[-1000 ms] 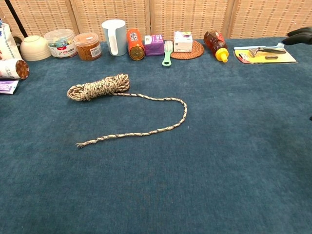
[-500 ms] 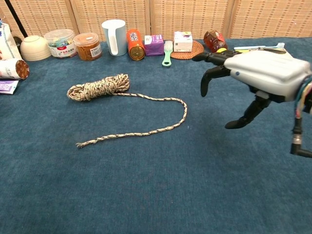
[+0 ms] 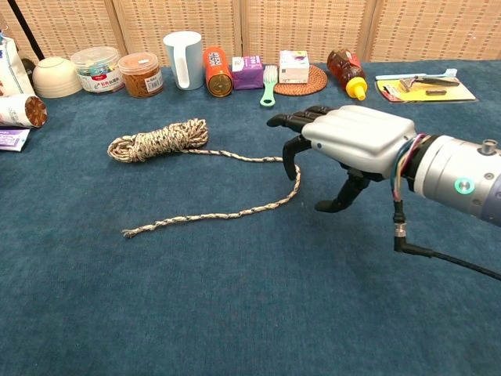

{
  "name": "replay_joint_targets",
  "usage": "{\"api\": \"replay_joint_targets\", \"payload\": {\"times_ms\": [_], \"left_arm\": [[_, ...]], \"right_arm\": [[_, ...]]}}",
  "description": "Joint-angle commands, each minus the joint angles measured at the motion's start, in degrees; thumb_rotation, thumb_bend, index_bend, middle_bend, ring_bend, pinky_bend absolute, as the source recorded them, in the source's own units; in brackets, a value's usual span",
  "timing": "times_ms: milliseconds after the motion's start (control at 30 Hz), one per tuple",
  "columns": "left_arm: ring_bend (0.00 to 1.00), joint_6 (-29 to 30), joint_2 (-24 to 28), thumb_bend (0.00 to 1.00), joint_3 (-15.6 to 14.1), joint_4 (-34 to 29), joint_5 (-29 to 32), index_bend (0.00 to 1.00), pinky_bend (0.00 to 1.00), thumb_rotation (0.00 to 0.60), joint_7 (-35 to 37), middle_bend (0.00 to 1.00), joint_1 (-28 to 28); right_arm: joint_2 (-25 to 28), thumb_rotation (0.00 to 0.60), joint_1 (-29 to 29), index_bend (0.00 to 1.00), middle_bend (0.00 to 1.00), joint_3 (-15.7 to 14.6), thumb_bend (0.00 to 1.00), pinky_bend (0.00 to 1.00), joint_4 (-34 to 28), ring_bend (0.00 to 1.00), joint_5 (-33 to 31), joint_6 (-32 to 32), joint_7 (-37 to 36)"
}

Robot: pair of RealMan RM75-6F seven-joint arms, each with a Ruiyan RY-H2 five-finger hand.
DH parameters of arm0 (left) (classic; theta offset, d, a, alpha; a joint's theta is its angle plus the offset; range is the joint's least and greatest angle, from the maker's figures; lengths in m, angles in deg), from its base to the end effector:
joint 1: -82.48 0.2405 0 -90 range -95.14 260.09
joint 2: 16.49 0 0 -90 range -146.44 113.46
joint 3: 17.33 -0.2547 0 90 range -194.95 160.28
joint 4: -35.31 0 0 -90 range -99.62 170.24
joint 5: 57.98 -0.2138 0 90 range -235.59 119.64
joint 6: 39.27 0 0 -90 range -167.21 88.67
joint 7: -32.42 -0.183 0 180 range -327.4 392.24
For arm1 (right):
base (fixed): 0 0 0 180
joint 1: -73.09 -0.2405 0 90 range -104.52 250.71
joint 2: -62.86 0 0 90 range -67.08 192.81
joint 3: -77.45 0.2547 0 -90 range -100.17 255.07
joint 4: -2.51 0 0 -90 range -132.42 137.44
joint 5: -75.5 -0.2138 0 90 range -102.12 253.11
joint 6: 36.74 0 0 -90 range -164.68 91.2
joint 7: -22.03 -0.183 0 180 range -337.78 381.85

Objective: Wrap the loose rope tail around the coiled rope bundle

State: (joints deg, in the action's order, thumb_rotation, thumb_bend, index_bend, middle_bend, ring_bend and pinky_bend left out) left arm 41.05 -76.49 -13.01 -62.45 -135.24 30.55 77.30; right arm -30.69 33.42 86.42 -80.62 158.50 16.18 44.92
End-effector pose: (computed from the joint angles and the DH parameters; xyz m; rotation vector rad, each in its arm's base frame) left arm -0.3241 0.2243 0.1686 -1.2980 -1.0023 -0.8032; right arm -0.1019 -0.3352 -0.0714 2.1217 -0.6516 0.9899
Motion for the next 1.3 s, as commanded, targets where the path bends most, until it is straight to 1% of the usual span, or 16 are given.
{"api": "replay_joint_targets", "payload": {"times_ms": [33, 100, 200, 667, 767, 1300], "left_arm": [[0.0, -0.18, 0.11, 0.05, 0.06, 0.01, 0.19, 0.0, 0.0, 0.6, 0.18, 0.0, -0.08], [0.0, -0.23, 0.2, 0.05, 0.08, 0.02, 0.28, 0.0, 0.0, 0.6, 0.36, 0.0, -0.09], [0.0, -0.25, 0.33, 0.05, 0.1, 0.05, 0.33, 0.0, 0.0, 0.6, 0.64, 0.0, -0.09], [0.0, -0.07, 0.81, 0.05, -0.29, -0.06, -0.27, 0.0, 0.0, 0.6, 1.47, 0.0, 0.08], [0.0, -0.23, 0.86, 0.05, -0.3, -0.04, -0.19, 0.0, 0.0, 0.6, 1.54, 0.0, 0.02], [0.0, -0.9, 1.02, 0.05, -0.27, -0.12, 0.53, 0.0, 0.0, 0.6, 1.48, 0.0, -0.23]], "right_arm": [[-0.89, 0.6, -0.91, 0.4, 0.0, 0.31, 0.37, 0.0, 0.56, 0.0, -1.02, -0.71, 1.09], [-1.21, 0.6, -1.26, 0.41, 0.0, 0.36, 0.4, 0.0, 0.61, 0.0, -1.68, -0.94, 1.63], [-1.64, 0.6, -1.85, 0.41, 0.0, 0.36, 0.42, 0.0, 0.61, 0.0, -2.73, -1.49, 2.69], [-5.24, 0.6, -5.3, 0.44, 0.0, 1.25, 0.42, 0.0, 3.33, 0.0, -9.23, -4.12, 7.75], [-5.76, 0.6, -5.79, 0.46, 0.0, 1.35, 0.42, 0.0, 3.85, 0.0, -10.29, -4.25, 8.27], [-8.5, 0.6, -7.87, 0.46, 0.0, 1.44, 0.42, 0.0, 7.25, 0.0, -14.14, -4.72, 9.22]]}}
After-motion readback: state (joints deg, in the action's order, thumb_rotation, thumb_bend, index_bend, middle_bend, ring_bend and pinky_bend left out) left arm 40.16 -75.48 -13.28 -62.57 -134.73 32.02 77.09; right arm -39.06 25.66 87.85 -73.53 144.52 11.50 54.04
